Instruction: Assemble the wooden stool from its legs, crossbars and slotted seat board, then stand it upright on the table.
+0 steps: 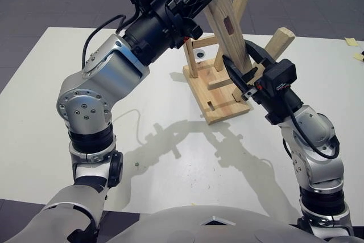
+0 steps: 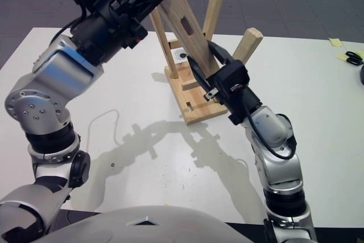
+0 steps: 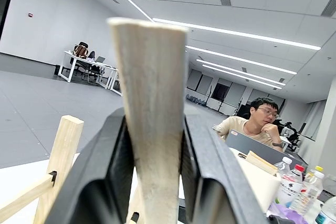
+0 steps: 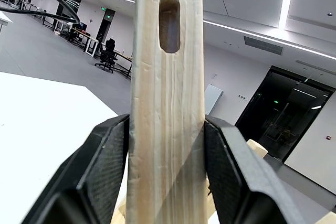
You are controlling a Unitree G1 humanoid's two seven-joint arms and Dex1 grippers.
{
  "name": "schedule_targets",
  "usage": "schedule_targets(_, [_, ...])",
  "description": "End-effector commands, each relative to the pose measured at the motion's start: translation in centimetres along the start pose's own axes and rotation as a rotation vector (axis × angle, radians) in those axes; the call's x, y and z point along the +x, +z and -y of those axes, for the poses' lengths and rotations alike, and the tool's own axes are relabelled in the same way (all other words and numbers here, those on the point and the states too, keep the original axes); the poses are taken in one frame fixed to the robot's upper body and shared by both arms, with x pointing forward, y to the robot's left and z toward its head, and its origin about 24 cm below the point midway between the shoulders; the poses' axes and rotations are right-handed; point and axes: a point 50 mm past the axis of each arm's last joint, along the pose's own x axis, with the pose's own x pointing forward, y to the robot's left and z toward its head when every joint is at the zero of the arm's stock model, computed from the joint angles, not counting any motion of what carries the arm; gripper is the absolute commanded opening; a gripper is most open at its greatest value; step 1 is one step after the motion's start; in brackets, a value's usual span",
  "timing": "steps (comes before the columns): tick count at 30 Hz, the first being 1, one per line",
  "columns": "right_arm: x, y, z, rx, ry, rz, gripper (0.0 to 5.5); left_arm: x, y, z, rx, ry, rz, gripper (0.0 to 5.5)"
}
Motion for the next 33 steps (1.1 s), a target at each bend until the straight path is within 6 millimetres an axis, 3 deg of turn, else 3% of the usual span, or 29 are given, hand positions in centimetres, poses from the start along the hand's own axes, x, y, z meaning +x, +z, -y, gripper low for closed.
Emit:
schedule_targets(1, [0.3, 0.0, 0.5, -0.008, -0.008, 0.002, 2.13, -0.5, -0.1, -0.1, 0.002, 0.028, 0.016, 1.02])
schedule_targets(5, [0.3, -0.2, 0.4, -0.001, -0.003, -0.007, 2.13, -0.5, -0.1, -0.2, 0.025, 0.039, 0.02, 1.02])
schedule_targets(8, [0.2, -0.5, 0.4, 0.015, -0.015, -0.023, 2.71, -0.4, 0.7, -0.7, 0.067, 0.086, 0.064, 1.02])
schedule_targets(14, [0.0, -1.7, 2.6, 0.098, -0.129, -0.066, 3.76, -0.7, 6.0, -3.2, 0.196, 0.27, 0.308, 1.01])
schedule_targets(18, [0.9, 0.1, 6.0, 0.291, -0.29, 0.071, 4.46, -1.6, 8.1, -3.9, 0.347, 0.315, 0.346, 1.01])
schedule_targets(22, [1.9, 2.7, 10.9, 0.516, -0.445, 0.233, 5.05, -2.6, 6.6, -3.6, 0.414, 0.176, 0.187, 1.01])
schedule_targets(25, [1.7, 3.0, 13.9, 0.51, -0.533, 0.219, 5.4, -3.3, 6.0, -3.6, 0.43, 0.127, 0.127, 1.01])
schedule_targets(27, [1.0, 1.5, 15.7, 0.423, -0.616, 0.106, 5.4, -3.7, 5.3, -3.3, 0.472, 0.106, 0.067, 1.01])
schedule_targets(29, [-0.2, -1.4, 16.8, 0.323, -0.697, -0.08, 5.4, -3.8, 3.8, -2.9, 0.55, 0.08, -0.027, 1.01])
schedule_targets(33, [-2.0, -6.2, 16.2, 0.225, -0.712, -0.347, 5.4, -4.0, 0.8, -2.8, 0.693, 0.056, -0.176, 1.01])
